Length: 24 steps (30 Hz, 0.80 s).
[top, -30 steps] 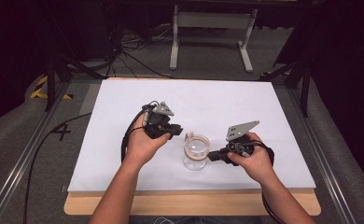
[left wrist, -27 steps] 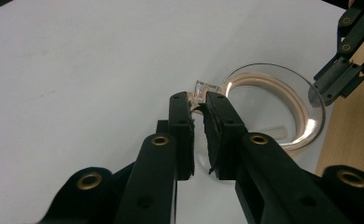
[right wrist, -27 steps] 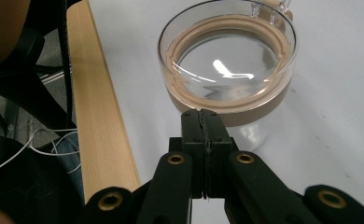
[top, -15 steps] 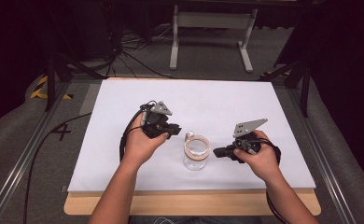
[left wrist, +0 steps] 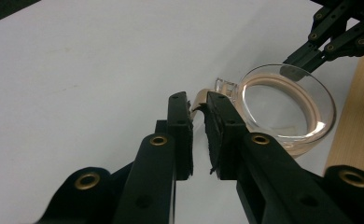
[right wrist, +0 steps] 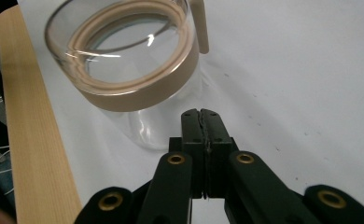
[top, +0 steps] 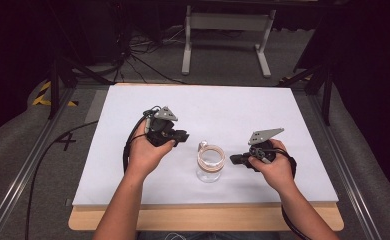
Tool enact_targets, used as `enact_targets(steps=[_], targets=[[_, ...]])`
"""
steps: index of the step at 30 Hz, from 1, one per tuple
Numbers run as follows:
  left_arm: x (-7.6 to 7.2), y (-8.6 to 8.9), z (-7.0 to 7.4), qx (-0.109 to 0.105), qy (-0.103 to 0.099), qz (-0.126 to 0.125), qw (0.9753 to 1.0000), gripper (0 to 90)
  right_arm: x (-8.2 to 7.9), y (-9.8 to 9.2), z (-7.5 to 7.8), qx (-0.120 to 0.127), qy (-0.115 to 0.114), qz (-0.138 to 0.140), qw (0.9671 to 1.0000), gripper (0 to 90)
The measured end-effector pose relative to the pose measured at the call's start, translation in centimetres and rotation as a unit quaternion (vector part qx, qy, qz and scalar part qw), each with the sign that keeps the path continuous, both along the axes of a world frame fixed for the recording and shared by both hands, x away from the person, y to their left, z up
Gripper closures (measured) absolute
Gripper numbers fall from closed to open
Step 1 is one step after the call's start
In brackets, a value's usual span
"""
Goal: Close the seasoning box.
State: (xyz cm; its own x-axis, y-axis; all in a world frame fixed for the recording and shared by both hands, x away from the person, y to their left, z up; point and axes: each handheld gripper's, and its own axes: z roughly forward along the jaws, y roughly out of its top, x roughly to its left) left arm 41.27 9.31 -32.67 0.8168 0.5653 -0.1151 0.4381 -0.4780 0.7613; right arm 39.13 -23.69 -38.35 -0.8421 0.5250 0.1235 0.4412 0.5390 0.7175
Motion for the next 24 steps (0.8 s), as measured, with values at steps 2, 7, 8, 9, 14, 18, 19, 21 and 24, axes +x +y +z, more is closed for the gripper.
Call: enact_targets(steps=[2, 7, 8, 9, 14, 18, 19, 21, 24], targets=[[0.0, 0.2, 0.0, -0.001, -0.002, 0.005, 1.0000, 80.2, 0.2, 0.0, -0.3, 0.000, 0.001, -0.001, 1.0000, 90.0], [0.1, 0.9, 0.2, 0.001, 0.003, 0.014, 0.9999, 80.1, 0.5, 0.4, -1.3, -0.005, 0.009, -0.003, 0.9999, 90.0], [0.2, 0.9, 0.1, -0.007, -0.001, 0.016, 0.9998, 80.1, 0.6, 0.5, -1.5, -0.007, 0.010, -0.001, 0.9999, 90.0], [0.2, 1.0, 0.0, -0.011, -0.001, 0.018, 0.9998, 80.1, 0.6, 0.6, -1.6, -0.007, 0.013, 0.000, 0.9999, 90.0], [0.2, 1.1, 0.1, -0.009, 0.004, 0.018, 0.9998, 80.1, 0.6, 1.1, -2.2, -0.012, 0.020, 0.008, 0.9997, 90.0], [0.2, 1.1, 0.0, -0.015, 0.000, 0.021, 0.9997, 79.9, 0.5, 1.7, -2.5, -0.013, 0.028, 0.017, 0.9994, 90.0], [0.2, 1.1, 0.0, -0.017, 0.001, 0.022, 0.9996, 79.9, 0.4, 1.7, -2.5, -0.016, 0.025, 0.018, 0.9994, 90.0], [0.2, 1.2, 0.1, -0.015, -0.001, 0.021, 0.9997, 79.9, 0.4, 1.8, -2.5, -0.018, 0.025, 0.017, 0.9994, 90.0], [0.2, 1.2, 0.1, -0.015, -0.002, 0.020, 0.9997, 79.7, 0.3, 1.8, -2.6, -0.023, 0.031, 0.020, 0.9991, 90.0]])
